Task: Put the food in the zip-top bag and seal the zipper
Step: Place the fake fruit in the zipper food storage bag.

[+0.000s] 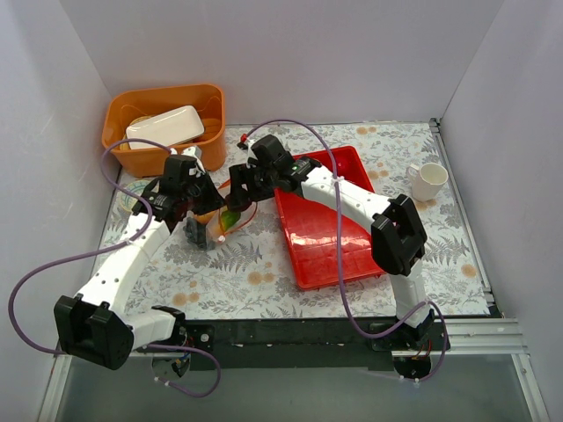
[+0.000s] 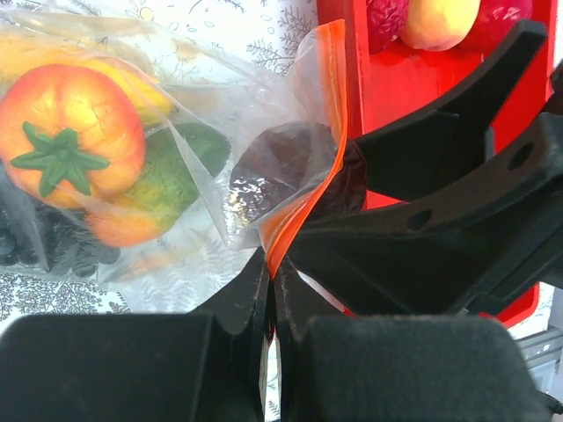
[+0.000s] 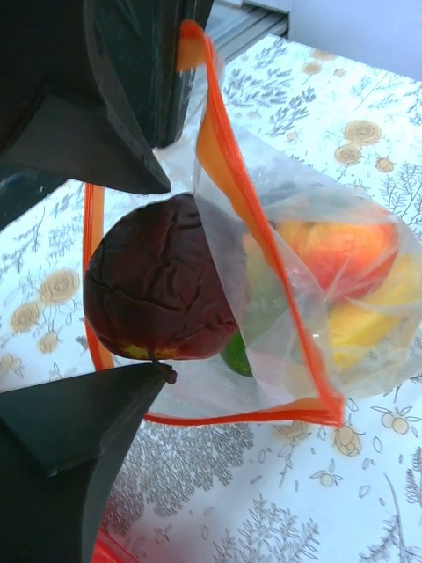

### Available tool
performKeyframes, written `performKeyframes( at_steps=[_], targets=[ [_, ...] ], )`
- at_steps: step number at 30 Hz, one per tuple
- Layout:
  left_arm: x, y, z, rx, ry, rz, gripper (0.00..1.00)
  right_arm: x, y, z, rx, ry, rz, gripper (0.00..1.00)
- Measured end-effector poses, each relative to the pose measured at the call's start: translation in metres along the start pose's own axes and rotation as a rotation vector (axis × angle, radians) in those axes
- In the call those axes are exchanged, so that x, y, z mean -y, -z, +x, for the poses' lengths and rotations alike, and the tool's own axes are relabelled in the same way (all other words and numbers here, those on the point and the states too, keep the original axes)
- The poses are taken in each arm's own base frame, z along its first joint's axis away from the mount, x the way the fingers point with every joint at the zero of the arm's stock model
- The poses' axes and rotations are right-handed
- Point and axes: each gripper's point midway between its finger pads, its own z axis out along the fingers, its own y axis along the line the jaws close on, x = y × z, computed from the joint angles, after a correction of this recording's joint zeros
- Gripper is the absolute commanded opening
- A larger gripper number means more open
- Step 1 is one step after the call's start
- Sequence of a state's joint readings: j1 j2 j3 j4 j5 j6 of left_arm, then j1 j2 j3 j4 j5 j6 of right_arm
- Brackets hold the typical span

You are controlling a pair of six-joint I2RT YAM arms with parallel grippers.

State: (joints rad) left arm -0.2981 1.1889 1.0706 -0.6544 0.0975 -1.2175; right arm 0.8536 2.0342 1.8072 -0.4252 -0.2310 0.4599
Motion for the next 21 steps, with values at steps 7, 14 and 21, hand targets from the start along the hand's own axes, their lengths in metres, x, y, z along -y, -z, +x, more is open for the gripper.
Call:
performKeyframes(
  at_steps=[7, 14, 21],
  targets=[
    [0.005, 0.012, -0.011, 0.050, 0.006, 0.011, 0.00, 0.002, 0.000, 0.002, 0.007, 0.023, -0.002, 0.98],
    [0.005, 0.014, -0.016, 0.070, 0.009, -0.001, 0.00, 0.006, 0.030, -0.009, 0.084, 0.040, 0.061, 0.98],
    [-0.002, 0.024, -0.025, 0.128, 0.013, -0.043, 0.00, 0.057, 0.108, -0.035, 0.261, -0.008, 0.223, 0.98]
  ],
)
